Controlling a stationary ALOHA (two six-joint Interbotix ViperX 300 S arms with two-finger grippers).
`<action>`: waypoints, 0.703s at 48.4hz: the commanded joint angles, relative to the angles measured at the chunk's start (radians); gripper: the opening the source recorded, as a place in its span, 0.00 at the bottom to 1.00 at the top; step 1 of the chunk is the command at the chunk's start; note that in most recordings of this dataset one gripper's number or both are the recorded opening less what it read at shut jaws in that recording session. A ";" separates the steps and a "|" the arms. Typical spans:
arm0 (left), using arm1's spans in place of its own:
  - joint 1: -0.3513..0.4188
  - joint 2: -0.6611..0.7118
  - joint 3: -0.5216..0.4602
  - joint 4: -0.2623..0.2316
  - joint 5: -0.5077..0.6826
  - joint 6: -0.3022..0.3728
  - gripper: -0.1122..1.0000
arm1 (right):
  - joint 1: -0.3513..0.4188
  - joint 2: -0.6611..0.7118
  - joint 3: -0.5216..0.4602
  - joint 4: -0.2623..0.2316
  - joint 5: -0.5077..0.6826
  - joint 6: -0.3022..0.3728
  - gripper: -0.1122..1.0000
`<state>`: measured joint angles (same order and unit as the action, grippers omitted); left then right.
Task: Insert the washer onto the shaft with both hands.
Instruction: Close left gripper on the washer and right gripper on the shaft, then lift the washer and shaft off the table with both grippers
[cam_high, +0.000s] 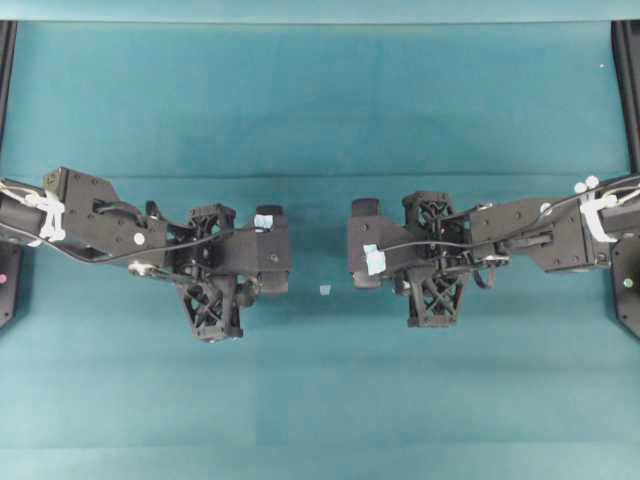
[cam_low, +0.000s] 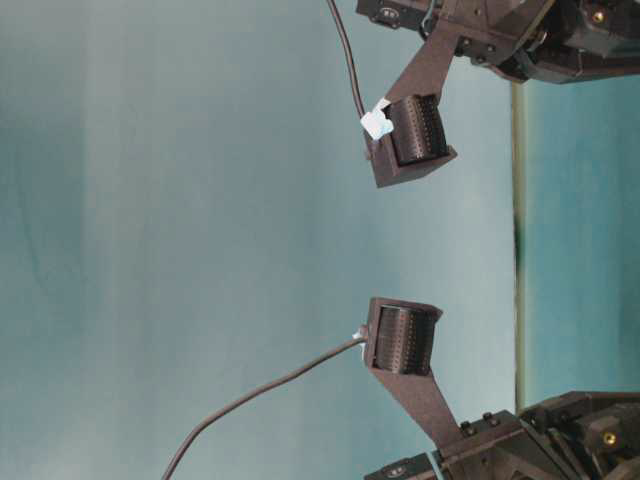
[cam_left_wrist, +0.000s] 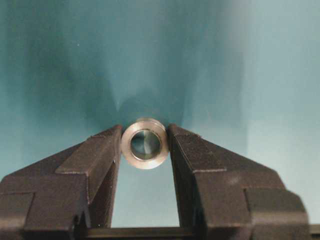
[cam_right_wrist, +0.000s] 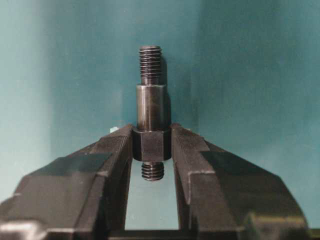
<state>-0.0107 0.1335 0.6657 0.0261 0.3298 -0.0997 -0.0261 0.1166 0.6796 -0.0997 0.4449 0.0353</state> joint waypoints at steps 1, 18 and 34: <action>-0.011 0.003 -0.003 -0.005 0.002 0.000 0.42 | -0.006 0.006 0.002 -0.003 -0.002 -0.009 0.09; -0.009 -0.043 0.005 -0.005 -0.006 -0.003 0.42 | -0.006 -0.015 0.003 -0.002 -0.034 -0.006 0.09; -0.008 -0.129 0.078 -0.003 -0.130 -0.005 0.42 | -0.006 -0.081 0.041 0.002 -0.098 0.005 0.09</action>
<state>-0.0169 0.0430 0.7409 0.0230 0.2362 -0.1028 -0.0322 0.0721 0.7210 -0.0982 0.3605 0.0353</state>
